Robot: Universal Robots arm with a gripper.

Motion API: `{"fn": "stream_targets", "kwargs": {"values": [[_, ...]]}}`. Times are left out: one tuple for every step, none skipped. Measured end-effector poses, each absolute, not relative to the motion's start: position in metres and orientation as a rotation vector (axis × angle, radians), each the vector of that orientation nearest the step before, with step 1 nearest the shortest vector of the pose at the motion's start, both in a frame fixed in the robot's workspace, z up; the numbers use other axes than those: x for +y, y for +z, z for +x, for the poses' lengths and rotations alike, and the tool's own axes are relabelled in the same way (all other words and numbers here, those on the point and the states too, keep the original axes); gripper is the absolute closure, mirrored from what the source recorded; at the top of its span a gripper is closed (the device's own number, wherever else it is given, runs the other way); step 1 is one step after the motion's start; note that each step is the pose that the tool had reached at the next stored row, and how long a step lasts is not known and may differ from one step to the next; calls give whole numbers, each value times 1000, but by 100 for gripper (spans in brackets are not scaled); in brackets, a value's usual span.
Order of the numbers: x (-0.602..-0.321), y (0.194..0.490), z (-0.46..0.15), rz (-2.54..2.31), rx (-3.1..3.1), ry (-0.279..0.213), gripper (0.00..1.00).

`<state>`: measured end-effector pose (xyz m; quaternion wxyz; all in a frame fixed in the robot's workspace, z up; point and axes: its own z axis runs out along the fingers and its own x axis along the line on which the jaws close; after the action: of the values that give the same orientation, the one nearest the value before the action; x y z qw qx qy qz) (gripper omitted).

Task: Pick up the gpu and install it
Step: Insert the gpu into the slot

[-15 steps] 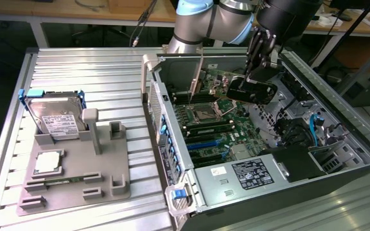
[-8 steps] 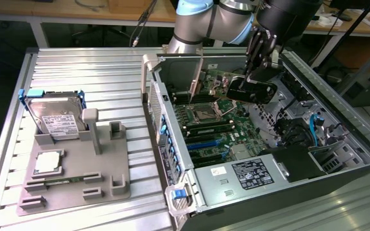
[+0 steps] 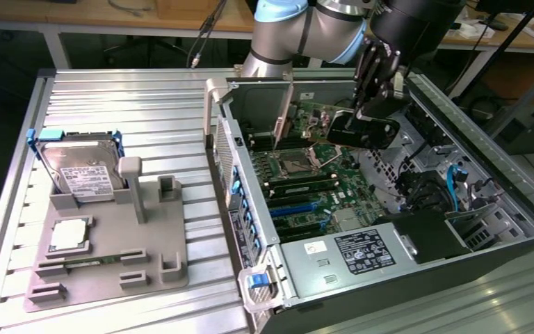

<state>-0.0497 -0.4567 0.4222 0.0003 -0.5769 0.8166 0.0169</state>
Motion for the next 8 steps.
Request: {"fn": "stream_targets", "kwargs": {"values": [[-457, 422, -50, -1817, 2562, 53, 73], [-457, 422, -50, -1822, 2558, 53, 73], [-457, 422, -50, -1827, 2555, 53, 73], [-457, 422, -50, -1832, 2551, 53, 73], [-457, 422, -50, -1838, 2547, 53, 73], [-457, 422, -50, -1844, 2542, 53, 73], [-457, 422, -50, -1849, 2539, 53, 73], [-457, 422, -50, -1856, 2534, 53, 73]]}}
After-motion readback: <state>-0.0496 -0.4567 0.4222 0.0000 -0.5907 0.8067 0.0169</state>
